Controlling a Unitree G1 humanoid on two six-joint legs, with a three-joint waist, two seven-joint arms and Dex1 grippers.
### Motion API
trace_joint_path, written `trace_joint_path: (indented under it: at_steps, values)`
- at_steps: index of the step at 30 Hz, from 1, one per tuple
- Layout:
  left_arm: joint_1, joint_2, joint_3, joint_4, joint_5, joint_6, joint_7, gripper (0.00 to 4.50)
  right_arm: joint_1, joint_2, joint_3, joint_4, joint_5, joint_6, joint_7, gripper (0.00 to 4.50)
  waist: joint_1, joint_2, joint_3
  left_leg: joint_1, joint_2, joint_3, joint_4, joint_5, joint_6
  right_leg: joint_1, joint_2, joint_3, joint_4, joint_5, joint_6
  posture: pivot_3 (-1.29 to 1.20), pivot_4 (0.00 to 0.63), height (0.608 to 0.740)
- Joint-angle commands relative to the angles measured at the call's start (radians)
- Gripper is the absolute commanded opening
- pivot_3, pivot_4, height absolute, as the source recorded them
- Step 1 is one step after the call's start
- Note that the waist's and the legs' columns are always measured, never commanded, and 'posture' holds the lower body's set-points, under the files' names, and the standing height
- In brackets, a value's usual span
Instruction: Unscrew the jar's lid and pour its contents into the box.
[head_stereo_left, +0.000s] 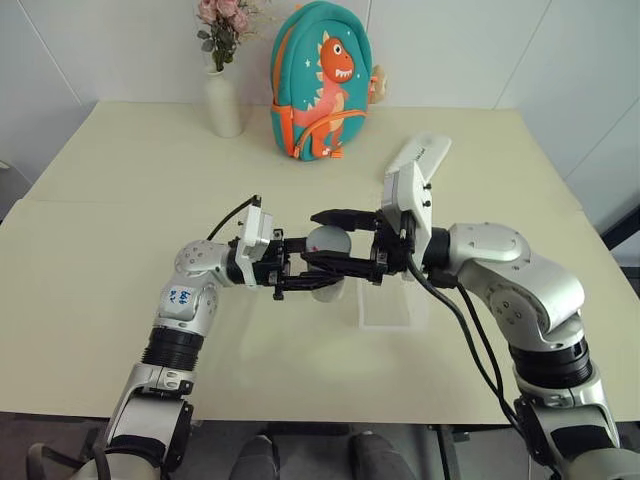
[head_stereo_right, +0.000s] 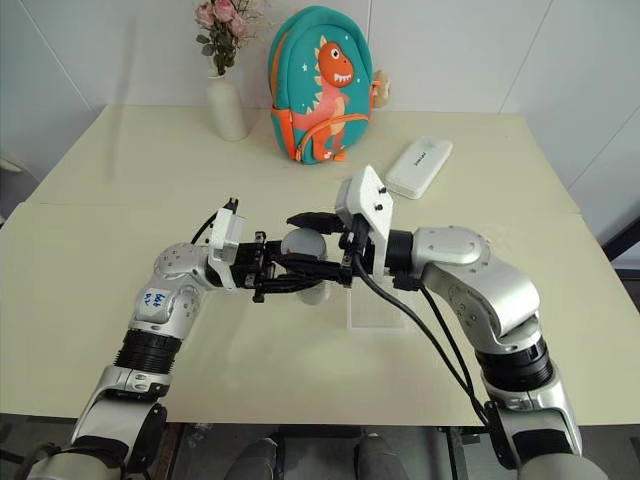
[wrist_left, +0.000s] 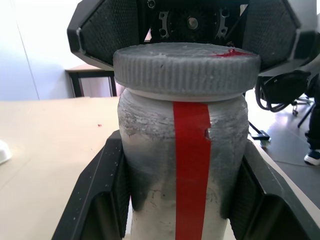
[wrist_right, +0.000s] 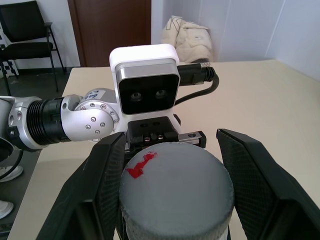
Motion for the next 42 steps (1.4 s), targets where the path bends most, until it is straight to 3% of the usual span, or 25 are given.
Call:
trace_joint_path:
  at_steps: [1,20,42]
  values:
    - [0.021,0.000,-0.027,-0.029,0.005,0.007,-0.020,2.05,-0.059,-0.009,-0.061,-0.003,0.009,-0.050,0.008,2.56,0.001,0.000,0.000,0.000,0.000,0.000,0.000,0.000,0.000,0.000,0.000,0.000,0.000,0.000,0.000,0.00,0.150,0.740]
    - [0.049,0.033,-0.068,-0.077,0.022,0.070,-0.030,2.05,-0.127,-0.025,-0.064,0.075,-0.042,-0.132,0.106,2.56,0.000,0.000,0.000,0.000,0.000,0.000,0.000,0.000,0.000,0.000,0.000,0.000,0.000,0.000,0.000,0.00,0.150,0.740]
    - [0.038,0.042,-0.086,-0.050,0.023,0.081,-0.068,2.05,-0.210,0.017,-0.069,0.192,0.006,-0.165,0.266,2.56,-0.001,0.000,0.000,0.000,0.000,0.000,0.000,0.000,0.000,0.000,0.000,0.000,0.000,0.000,0.000,0.00,0.150,0.740]
